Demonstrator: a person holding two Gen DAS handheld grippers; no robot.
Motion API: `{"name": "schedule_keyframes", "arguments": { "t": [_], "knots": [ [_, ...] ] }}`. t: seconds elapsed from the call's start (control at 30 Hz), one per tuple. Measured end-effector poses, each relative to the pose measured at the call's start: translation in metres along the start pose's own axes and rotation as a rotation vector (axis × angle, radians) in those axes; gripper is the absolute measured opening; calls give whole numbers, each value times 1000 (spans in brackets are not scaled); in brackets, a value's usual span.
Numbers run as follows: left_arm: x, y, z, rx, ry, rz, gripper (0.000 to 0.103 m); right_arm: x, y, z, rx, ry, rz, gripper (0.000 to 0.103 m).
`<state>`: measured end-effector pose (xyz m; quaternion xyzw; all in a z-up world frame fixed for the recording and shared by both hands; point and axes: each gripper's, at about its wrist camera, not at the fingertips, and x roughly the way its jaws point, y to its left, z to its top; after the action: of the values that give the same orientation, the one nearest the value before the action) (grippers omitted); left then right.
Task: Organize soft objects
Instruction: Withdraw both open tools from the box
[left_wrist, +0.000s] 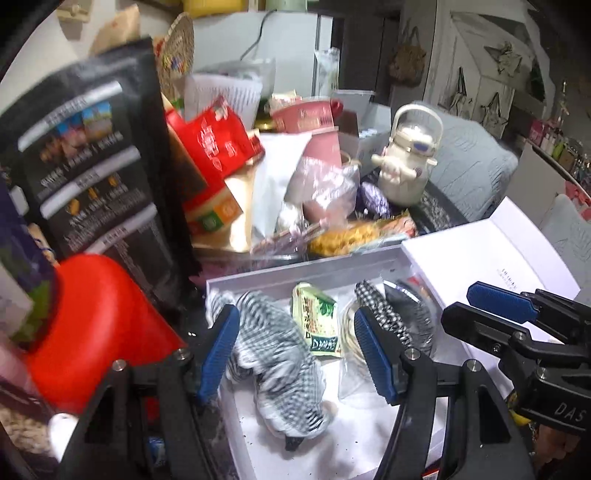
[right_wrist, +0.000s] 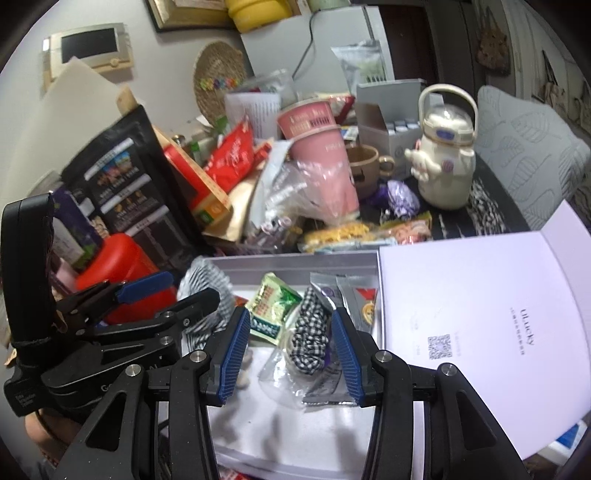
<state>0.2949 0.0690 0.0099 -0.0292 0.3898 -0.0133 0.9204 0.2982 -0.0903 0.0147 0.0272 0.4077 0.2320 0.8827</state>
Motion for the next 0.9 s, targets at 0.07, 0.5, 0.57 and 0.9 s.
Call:
{"name": "schedule_keyframes", "arguments": {
  "t": [0.07,0.5,0.57,0.9],
  "knots": [
    [-8,-1,3,-3,-23,-2,64,-8,4,1,-9,-21,0,46],
    [-76,-10,3,37,-147,-1,64,-73,31,0,-97,-179,25,55],
    [-86,-15,-1,58,-172,67,64,-79,34,-3,-110,-187,27,56],
    [-104,-16,-26,62,-137,34,80,-102,38,-39,-111,-164,-11,57]
  ]
}}
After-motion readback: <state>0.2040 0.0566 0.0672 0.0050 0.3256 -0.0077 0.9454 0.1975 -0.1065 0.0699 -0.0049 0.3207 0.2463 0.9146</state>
